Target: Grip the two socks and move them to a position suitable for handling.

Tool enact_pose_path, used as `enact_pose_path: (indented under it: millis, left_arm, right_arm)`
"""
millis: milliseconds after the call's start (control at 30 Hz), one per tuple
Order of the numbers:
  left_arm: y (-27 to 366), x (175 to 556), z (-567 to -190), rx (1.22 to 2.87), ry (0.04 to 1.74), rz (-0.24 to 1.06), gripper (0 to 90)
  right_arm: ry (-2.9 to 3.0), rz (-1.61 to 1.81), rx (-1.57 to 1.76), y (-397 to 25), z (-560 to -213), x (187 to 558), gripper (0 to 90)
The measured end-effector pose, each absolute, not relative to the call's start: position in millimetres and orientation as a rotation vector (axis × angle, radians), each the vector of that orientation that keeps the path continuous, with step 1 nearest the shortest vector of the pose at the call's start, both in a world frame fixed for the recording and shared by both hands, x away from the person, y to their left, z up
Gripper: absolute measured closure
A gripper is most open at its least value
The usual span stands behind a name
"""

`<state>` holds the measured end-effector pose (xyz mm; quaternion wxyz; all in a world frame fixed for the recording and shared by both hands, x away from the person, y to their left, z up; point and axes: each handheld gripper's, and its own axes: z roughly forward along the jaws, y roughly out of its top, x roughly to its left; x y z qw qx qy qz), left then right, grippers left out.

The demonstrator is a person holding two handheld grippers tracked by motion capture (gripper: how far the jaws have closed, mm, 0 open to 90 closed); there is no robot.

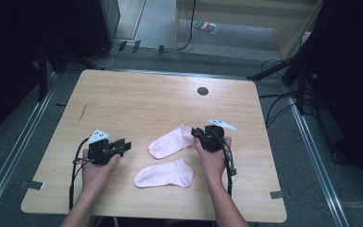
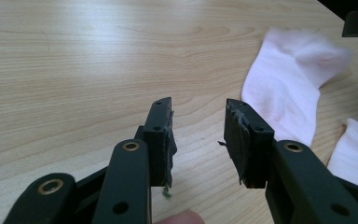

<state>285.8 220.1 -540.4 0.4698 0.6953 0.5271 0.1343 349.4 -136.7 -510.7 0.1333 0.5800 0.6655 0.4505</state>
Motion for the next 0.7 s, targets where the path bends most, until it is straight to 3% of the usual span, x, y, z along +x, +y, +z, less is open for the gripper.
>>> enact_pose_path:
  millis: [33,67,233,700]
  left_arm:
    - [220.1,285.8,-540.4,1.704,1.292,0.329,62.3]
    - [216.9,285.6,-539.0,1.705,1.292,0.325,62.0]
    - [201.5,286.1,-534.4,1.719,1.290,0.301,60.9]
    - [137.8,301.4,-533.2,1.922,1.329,0.259,46.3]
  right_arm:
    - [1.930,1.307,1.682,-136.7,-510.7,349.4,72.5]
    - [1.870,1.257,1.696,-148.7,-515.6,354.2,65.9]
    - [1.807,1.268,1.744,-167.4,-522.5,359.4,62.9]
    - [1.956,1.228,1.606,-142.5,-539.8,370.1,55.7]
